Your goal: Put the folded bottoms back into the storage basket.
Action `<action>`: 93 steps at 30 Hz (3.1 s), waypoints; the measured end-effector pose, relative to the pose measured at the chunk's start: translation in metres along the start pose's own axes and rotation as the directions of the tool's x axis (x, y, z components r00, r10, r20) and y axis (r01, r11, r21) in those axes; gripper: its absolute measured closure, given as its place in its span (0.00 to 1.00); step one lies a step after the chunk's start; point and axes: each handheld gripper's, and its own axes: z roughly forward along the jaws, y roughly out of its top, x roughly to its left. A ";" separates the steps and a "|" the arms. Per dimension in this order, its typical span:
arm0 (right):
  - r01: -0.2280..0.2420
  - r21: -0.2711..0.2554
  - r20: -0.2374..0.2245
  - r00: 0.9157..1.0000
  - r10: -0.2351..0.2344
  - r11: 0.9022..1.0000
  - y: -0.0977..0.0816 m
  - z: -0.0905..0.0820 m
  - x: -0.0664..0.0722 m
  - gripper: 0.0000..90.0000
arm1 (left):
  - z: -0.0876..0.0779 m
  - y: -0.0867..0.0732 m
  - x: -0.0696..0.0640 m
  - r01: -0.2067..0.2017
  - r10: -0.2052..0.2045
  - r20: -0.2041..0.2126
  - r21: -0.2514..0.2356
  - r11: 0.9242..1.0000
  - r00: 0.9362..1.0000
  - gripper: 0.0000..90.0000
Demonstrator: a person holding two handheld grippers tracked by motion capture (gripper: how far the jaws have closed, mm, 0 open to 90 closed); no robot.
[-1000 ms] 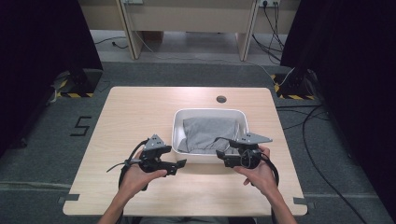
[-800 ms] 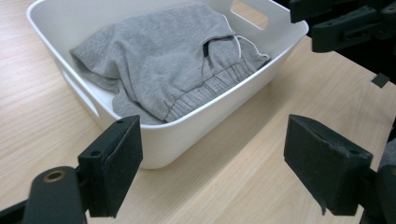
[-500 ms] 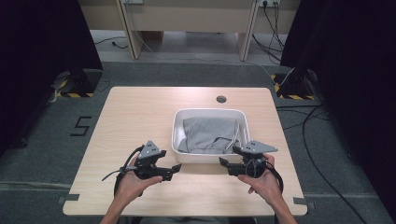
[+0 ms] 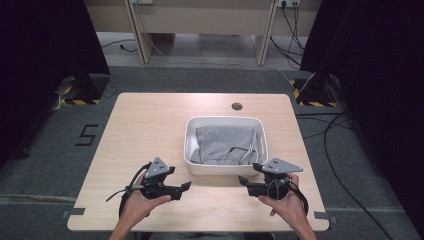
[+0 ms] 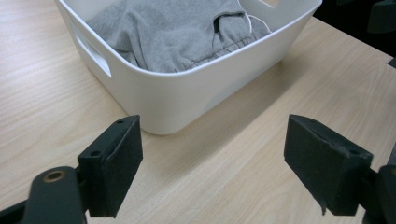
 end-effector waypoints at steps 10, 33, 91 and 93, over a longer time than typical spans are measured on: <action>-0.003 -0.001 0.002 1.000 0.003 1.000 -0.015 -0.007 0.002 0.31 | 0.002 -0.014 -0.001 0.004 -0.004 0.017 0.003 1.000 1.000 0.18; -0.020 0.032 -0.005 1.000 0.020 0.999 -0.053 0.003 0.011 0.24 | 0.005 -0.064 0.005 0.029 -0.030 0.022 0.033 0.999 0.999 0.17; 0.061 0.206 0.058 0.996 -0.074 0.977 -0.107 0.008 0.023 0.16 | 0.003 -0.106 -0.007 -0.099 0.103 -0.079 0.048 0.994 0.992 0.14; 0.061 0.206 0.057 0.996 -0.075 0.977 -0.107 0.008 0.023 0.16 | 0.003 -0.106 -0.007 -0.097 0.102 -0.082 0.053 0.994 0.991 0.14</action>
